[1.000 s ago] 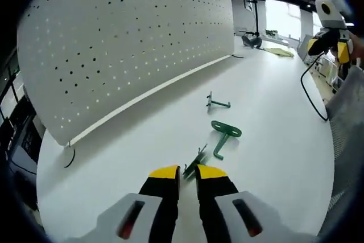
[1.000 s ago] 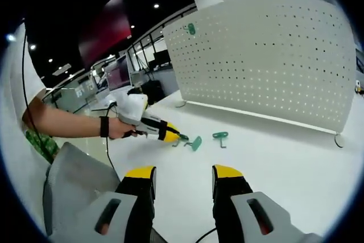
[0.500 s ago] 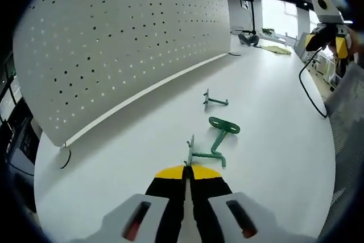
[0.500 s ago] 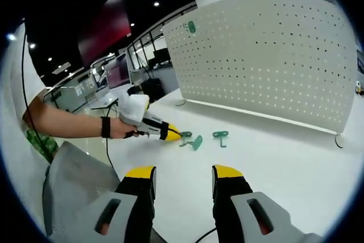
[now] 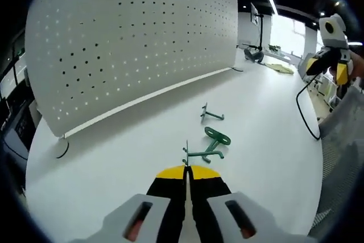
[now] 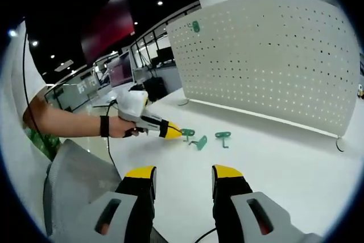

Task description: Insert the hook assembly into the mounting plate slot until the hook locks in place.

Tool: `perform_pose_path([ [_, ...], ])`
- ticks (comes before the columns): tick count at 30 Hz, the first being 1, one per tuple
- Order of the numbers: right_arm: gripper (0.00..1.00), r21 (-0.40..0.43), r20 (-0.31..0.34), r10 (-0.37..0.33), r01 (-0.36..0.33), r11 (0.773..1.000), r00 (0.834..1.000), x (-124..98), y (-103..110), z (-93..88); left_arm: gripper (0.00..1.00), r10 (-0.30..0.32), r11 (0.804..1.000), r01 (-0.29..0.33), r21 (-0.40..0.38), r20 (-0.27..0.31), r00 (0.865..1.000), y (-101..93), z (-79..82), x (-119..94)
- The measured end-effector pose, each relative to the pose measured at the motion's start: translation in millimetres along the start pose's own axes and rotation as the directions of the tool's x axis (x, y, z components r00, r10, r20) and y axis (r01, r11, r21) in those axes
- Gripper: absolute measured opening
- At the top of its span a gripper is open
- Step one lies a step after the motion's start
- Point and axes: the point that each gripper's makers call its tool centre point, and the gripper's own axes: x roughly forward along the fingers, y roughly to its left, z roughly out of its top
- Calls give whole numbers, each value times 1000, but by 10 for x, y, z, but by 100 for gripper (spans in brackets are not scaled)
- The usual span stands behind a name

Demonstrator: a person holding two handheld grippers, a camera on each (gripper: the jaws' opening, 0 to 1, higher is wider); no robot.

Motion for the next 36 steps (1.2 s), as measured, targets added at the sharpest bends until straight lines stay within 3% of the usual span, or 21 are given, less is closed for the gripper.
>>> perform_pose_path([
  [13, 39, -15, 29, 15, -15, 1000, 999, 18, 62, 40, 1, 1, 988, 9, -154, 67, 998, -178, 220, -178],
  [27, 34, -61, 81, 43, -38, 997, 996, 5, 157, 171, 1, -4, 982, 25, -188, 113, 994, -530, 582, -430],
  [36, 33, -106, 82, 95, -86, 991, 992, 13, 233, 199, 1, 3, 976, 20, -218, 104, 995, -723, 659, -573],
])
